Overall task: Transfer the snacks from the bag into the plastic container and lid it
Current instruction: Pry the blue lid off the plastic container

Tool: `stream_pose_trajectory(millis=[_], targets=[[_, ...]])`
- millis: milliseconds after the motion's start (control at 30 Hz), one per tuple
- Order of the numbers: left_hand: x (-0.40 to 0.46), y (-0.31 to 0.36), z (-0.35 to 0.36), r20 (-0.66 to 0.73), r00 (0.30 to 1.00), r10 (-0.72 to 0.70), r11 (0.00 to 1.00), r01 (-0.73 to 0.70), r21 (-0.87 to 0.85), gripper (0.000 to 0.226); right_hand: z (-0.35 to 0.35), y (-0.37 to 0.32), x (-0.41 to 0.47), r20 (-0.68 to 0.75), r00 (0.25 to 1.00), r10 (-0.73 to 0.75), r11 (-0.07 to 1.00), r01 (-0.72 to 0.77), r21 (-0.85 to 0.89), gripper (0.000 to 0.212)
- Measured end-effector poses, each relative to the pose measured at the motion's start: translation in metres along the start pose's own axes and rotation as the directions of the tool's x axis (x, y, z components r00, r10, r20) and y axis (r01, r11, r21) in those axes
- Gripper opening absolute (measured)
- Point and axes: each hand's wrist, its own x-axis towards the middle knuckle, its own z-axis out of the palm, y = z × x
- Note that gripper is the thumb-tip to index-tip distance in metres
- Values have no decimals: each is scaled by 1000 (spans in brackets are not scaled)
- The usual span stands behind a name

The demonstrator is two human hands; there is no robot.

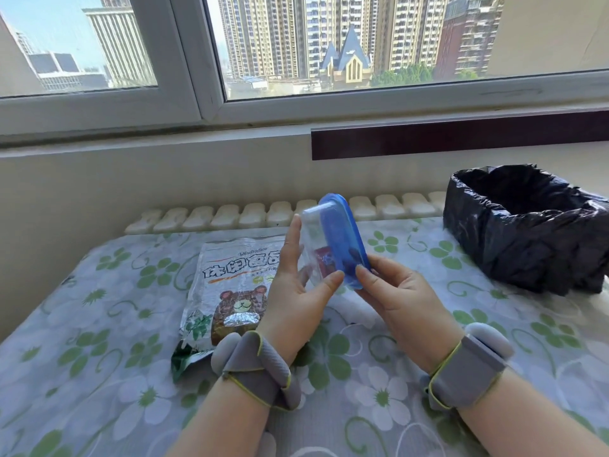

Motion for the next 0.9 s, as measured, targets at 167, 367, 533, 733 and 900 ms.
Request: stream_pose_trajectory(millis=[167, 367, 533, 733, 900], targets=[[2, -4, -4, -23, 1000, -19, 1000, 18, -23, 75, 2, -1, -1, 45, 999, -1, 1000, 1, -9, 34], [6, -10, -4, 19, 998, -57, 991, 59, -118, 60, 7, -6, -4, 95, 995, -42, 991, 54, -126, 48], [2, -9, -1, 48, 997, -61, 989, 67, -134, 69, 7, -3, -5, 47, 995, -92, 962, 101, -253, 53], [1, -9, 0, 8, 999, -50, 989, 50, -137, 71, 8, -3, -8, 2, 987, -163, 907, 151, -393, 53], [1, -13, -1, -15, 999, -43, 992, 40, -119, 68, 8, 1, -8, 12, 985, -172, 868, 157, -471, 42]])
